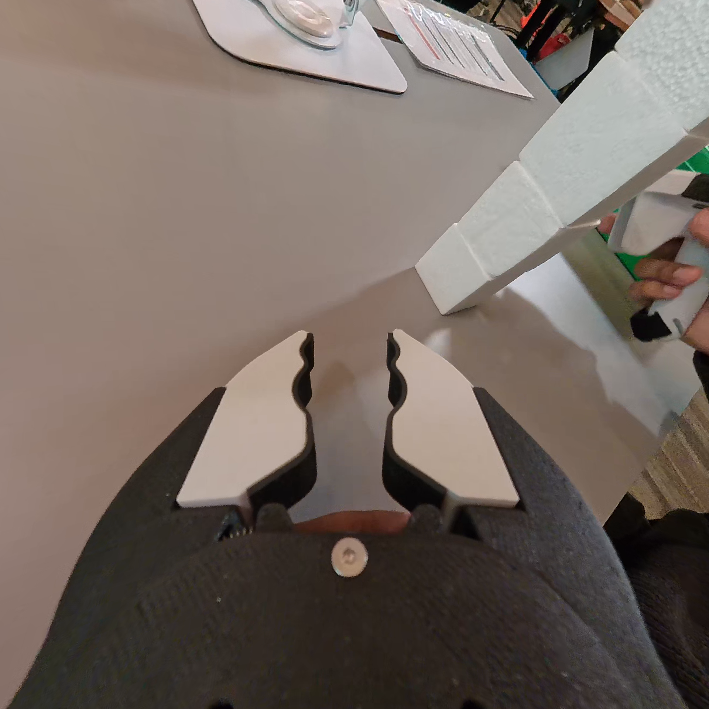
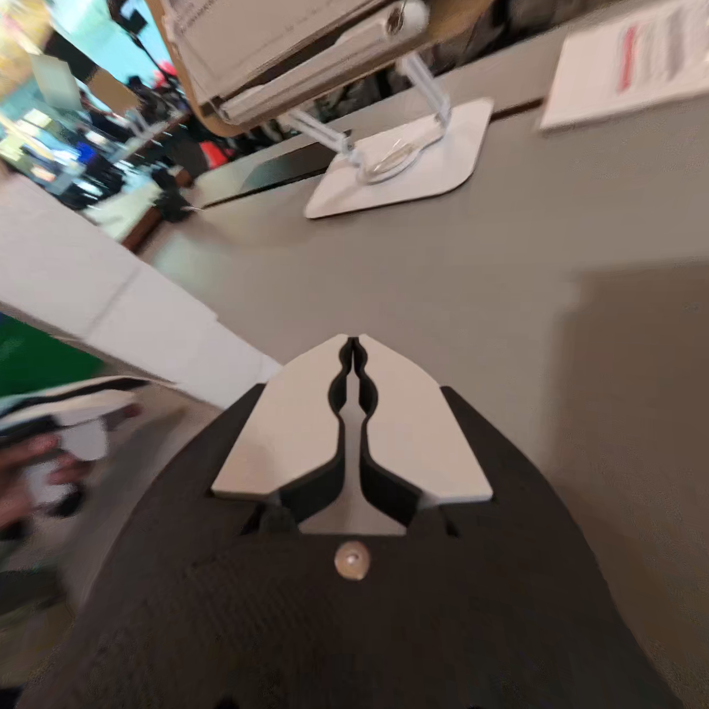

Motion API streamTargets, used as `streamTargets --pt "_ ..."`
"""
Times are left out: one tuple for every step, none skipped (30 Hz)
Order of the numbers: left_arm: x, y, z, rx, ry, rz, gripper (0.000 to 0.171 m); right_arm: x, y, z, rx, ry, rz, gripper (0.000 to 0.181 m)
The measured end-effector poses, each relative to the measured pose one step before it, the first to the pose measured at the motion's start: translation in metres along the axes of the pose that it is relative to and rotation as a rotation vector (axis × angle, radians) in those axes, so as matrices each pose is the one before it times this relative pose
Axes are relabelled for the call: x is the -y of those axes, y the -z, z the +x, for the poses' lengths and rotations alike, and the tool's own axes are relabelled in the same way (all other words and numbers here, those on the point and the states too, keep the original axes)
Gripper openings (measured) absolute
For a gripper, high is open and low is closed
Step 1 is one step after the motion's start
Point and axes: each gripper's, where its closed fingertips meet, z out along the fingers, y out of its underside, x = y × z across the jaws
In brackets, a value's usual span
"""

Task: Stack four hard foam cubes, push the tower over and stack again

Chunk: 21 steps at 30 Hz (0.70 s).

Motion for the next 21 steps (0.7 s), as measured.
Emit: streamTargets --pt "0.00119 -0.00109 0.00097 -0.0023 -0.0038 0.00365 0.037 -0.00030 0.00030 -0.01034 0.0902 -0.0939 0.0084 0.000" --pt "0.00107 -0.00181 0.00090 -0.0013 -0.0038 0.00023 0.037 0.00191 0.00052 -0.00957 0.0841 -0.0727 0.0276 0.000" --pt "0.00148 -0.00230 0.00120 -0.0027 -0.0028 0.00018 0.036 -0.00106 0.00064 -0.00580 0.0576 -0.0474 0.0065 0.000" --pt "0.00116 -0.00258 0.00206 -0.0064 -0.0032 -0.00043 0.036 -0.00349 0.00064 -0.00071 0.0193 -0.0257 -0.0111 0.000" --pt "0.00080 -0.00271 0.00247 -0.0078 -0.0039 -0.00242 0.036 -0.00386 0.00115 0.00328 -0.0137 -0.0046 -0.0164 0.000" --pt "0.00113 -0.00260 0.00273 -0.0073 -0.0057 -0.00100 0.035 -0.00318 0.00206 0.00447 -0.0265 0.0147 -0.0159 0.000" --pt "0.00185 -0.00234 0.00303 -0.0073 -0.0084 0.00315 0.035 -0.00217 0.00244 0.00434 -0.0298 0.0258 -0.0131 0.000" --pt "0.00232 -0.00243 0.00295 -0.0071 -0.0096 0.00537 0.034 -0.00157 0.00294 0.00354 -0.0280 0.0329 -0.0112 0.000" --pt "0.00228 -0.00265 0.00275 -0.0069 -0.0091 0.00531 0.033 -0.00126 0.00312 0.00322 -0.0290 0.0352 -0.0068 0.000" --pt "0.00223 -0.00300 0.00225 -0.0069 -0.0071 0.00355 0.033 -0.00137 0.00298 0.00279 -0.0287 0.0361 -0.0057 0.000" --pt "0.00187 -0.00329 0.00208 -0.0072 -0.0033 0.00102 0.032 -0.00204 0.00279 0.00241 -0.0274 0.0378 -0.0081 0.000" --pt "0.00148 -0.00347 0.00212 -0.0091 0.0006 -0.00126 0.032 -0.00274 0.00254 0.00226 -0.0296 0.0415 -0.0124 0.000" --pt "0.00122 -0.00357 0.00220 -0.0098 0.0046 -0.00341 0.031 -0.00334 0.00251 0.00295 -0.0347 0.0466 -0.0145 0.000" --pt "0.00053 -0.00382 0.00263 -0.0127 0.0056 -0.00595 0.030 -0.00310 0.00253 0.00332 -0.0394 0.0474 -0.0124 0.000" --pt "0.00042 -0.00362 0.00279 -0.0134 0.0050 -0.00670 0.029 -0.00258 0.00253 0.00305 -0.0363 0.0420 -0.0082 0.000" --pt "0.00048 -0.00344 0.00260 -0.0120 0.0032 -0.00556 0.028 -0.00222 0.00240 0.00252 -0.0298 0.0338 -0.0055 0.000" --pt "0.00066 -0.00308 0.00223 -0.0091 0.0004 -0.00405 0.027 -0.00197 0.00230 0.00231 -0.0257 0.0257 -0.0052 0.000" --pt "0.00078 -0.00263 0.00154 -0.0051 -0.0025 -0.00228 0.027 -0.00208 0.00193 0.00230 -0.0229 0.0219 -0.0076 0.000" --pt "0.00092 -0.00220 0.00091 -0.0010 -0.0048 -0.00029 0.026 -0.00192 0.00149 0.00216 -0.0203 0.0228 -0.0069 0.000" --pt "0.00112 -0.00163 0.00047 0.0023 -0.0057 0.00164 0.024 -0.00151 0.00116 0.00249 -0.0207 0.0215 -0.0047 0.000" --pt "0.00119 -0.00116 -0.00033 0.0058 -0.0051 0.00318 0.022 -0.00101 0.00066 0.00172 -0.0161 0.0189 -0.0041 0.000"
